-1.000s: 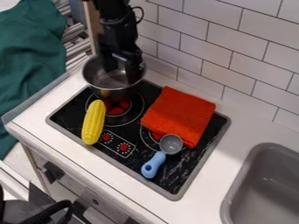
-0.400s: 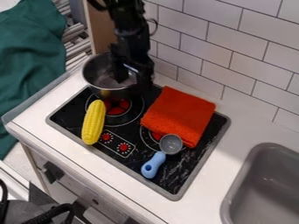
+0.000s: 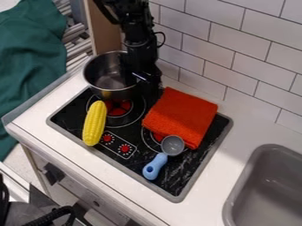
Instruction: Move silver pot over orange cloth on the right stove
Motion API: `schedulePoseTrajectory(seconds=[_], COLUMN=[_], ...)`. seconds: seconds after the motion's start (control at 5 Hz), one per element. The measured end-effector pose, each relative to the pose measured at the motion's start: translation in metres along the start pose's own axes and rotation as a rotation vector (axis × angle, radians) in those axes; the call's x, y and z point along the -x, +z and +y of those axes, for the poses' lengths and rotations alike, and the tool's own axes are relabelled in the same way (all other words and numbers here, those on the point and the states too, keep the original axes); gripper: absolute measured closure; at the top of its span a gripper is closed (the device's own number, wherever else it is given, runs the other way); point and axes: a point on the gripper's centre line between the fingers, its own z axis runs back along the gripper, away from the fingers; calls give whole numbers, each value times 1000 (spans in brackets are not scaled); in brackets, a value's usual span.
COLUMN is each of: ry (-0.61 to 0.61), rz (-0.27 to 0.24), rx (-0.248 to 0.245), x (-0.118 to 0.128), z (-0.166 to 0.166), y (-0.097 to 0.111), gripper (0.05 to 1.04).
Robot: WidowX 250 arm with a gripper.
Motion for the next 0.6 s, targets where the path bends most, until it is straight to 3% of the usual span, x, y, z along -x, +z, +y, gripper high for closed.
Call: schedulePoseTrajectory(seconds=[0.4,0.6], ry=[4,3], rz=[-33,-51], rx=[-59,-70], x=[-2,-3], z=[7,8], y=[-2,1], gripper=[759,904])
